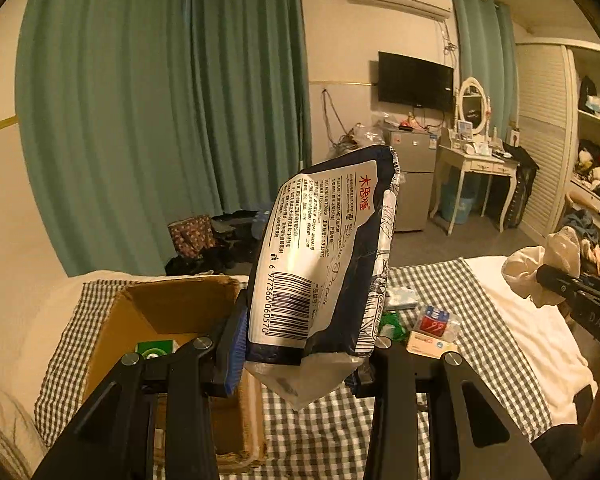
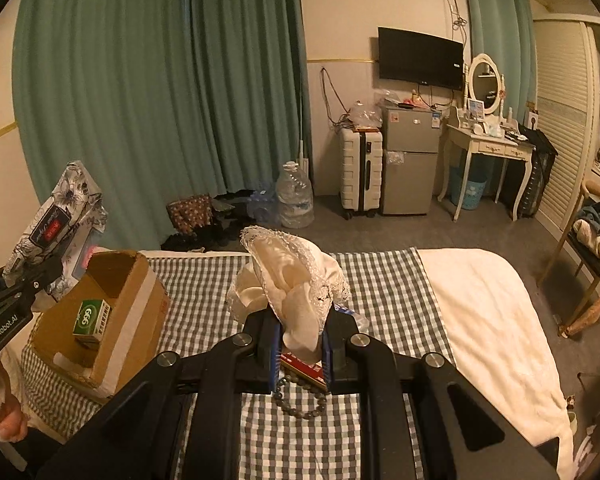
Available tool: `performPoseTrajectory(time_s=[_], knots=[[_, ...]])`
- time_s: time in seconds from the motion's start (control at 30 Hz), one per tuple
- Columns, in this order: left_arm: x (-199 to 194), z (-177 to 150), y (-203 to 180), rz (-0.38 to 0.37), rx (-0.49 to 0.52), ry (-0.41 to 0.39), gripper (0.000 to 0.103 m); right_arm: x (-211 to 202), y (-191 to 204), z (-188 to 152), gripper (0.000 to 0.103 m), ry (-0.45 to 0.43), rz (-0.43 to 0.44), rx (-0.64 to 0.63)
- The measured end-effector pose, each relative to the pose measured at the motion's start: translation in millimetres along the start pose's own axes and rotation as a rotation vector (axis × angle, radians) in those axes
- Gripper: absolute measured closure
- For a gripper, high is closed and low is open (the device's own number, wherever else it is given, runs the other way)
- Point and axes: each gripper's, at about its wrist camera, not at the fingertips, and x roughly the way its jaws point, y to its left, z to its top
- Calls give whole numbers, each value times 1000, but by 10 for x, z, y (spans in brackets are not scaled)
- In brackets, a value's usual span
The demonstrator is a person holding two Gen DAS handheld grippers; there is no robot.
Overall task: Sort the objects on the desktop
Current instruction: 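Lift the wet-wipes pack and lace cloth and carry them toward the cardboard box, then lower the wet-wipes pack and lace cloth into the box and open both grippers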
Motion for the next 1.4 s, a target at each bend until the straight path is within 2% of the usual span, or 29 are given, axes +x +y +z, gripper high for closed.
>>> performPoseTrajectory(time_s=[0.2, 0.33, 0.87, 1.4], knots=[[43, -35, 264, 41, -36, 5, 64, 65, 254, 46, 88, -3, 29, -23], [54, -40, 379, 77, -20, 10, 64, 136, 457, 87, 88, 0, 57, -49], [260, -221, 1251, 206, -135, 78, 64, 512, 1117, 150, 88, 19, 176, -101], [449, -344, 1669, 250, -149, 134, 64, 716, 1827, 174, 88, 29, 285, -159]])
